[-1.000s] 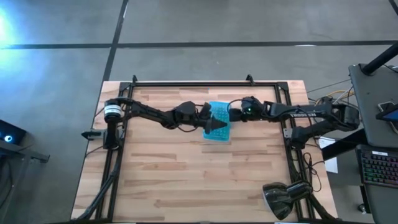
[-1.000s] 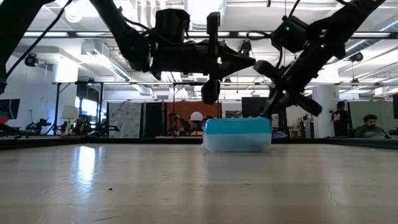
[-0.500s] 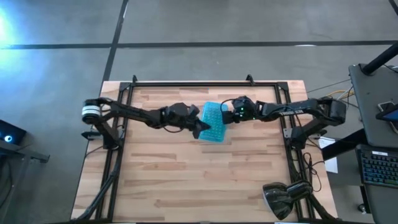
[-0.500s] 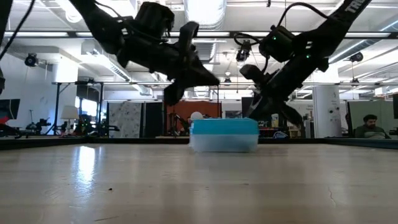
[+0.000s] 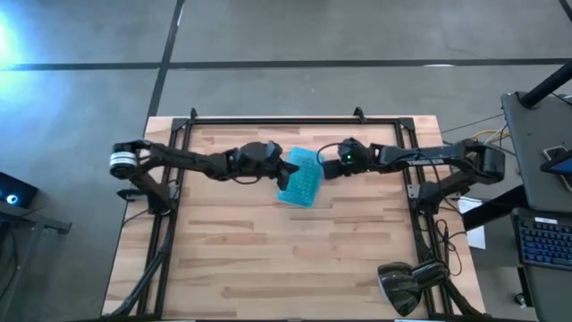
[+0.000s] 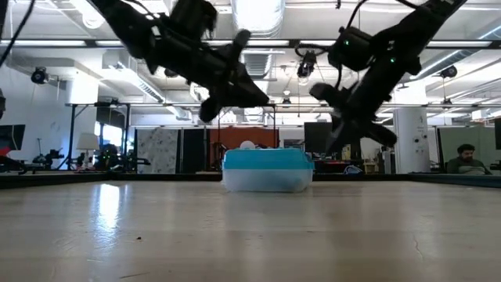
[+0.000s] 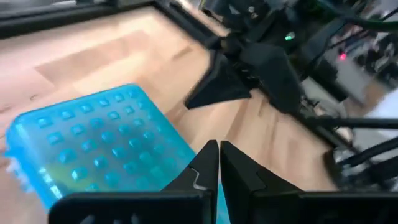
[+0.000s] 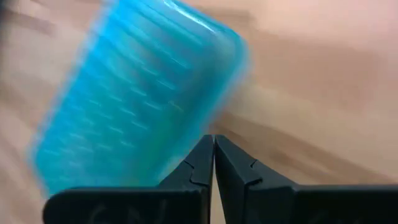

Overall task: Pick & place school supplies into a supply box
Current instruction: Close the supply box

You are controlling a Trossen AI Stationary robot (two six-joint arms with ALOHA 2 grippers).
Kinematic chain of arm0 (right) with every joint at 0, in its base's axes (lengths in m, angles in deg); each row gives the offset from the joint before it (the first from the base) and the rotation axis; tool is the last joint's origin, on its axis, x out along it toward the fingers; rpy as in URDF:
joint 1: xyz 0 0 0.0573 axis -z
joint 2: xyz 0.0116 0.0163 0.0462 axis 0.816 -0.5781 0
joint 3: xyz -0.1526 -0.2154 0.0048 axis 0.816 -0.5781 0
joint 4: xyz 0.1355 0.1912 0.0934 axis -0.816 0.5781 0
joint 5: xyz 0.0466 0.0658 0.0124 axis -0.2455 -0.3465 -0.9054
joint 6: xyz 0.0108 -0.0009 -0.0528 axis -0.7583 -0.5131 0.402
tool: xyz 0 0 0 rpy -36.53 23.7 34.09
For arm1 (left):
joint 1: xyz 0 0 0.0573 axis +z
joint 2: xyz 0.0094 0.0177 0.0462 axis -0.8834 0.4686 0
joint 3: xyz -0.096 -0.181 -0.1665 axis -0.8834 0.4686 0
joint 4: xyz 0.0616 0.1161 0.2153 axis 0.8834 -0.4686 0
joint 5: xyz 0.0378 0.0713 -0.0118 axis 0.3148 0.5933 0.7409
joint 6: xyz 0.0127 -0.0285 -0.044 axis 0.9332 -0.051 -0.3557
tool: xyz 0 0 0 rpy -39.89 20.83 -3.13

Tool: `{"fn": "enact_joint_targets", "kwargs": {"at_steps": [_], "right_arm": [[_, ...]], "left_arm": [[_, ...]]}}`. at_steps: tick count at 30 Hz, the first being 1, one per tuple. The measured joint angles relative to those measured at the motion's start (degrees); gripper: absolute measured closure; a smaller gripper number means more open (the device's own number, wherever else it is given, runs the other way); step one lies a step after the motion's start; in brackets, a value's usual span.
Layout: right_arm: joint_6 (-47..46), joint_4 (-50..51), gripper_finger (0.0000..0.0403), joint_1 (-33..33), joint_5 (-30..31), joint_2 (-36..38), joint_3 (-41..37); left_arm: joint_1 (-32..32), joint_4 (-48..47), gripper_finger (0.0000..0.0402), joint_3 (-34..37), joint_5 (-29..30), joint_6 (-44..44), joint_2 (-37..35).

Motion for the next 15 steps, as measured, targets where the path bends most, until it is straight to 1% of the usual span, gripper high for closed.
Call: {"fn": "enact_joint_targets", "kwargs": {"at_steps": [2, 5, 9, 12, 15], "right_arm": [[-0.6, 0.8, 0.0394, -0.8, -1.6, -0.5, -0.8], [-3.3, -0.2, 0.0394, -1.6, -2.1, -1.1, -1.1], [-5.4, -1.8, 0.0394, -1.4, -1.2, -2.6, -1.1], [-6.0, -4.7, 0.0394, -1.5, -2.7, -4.9, -1.0], [-6.9, -8.9, 0.0394, -1.4, -4.8, -8.5, -1.2]], "left_arm": [[0.4, -0.8, 0.0401, -3.0, -1.2, 1.8, 3.7], [0.8, -7.1, 0.0401, -8.2, -1.6, 5.2, 8.5], [1.3, -20.0, 0.0401, -14.0, -1.6, 8.5, 13.5], [1.3, -26.3, 0.0401, -16.5, -1.6, 9.9, 14.9], [1.2, -27.3, 0.0401, -16.5, -1.6, 9.7, 14.8]]}}
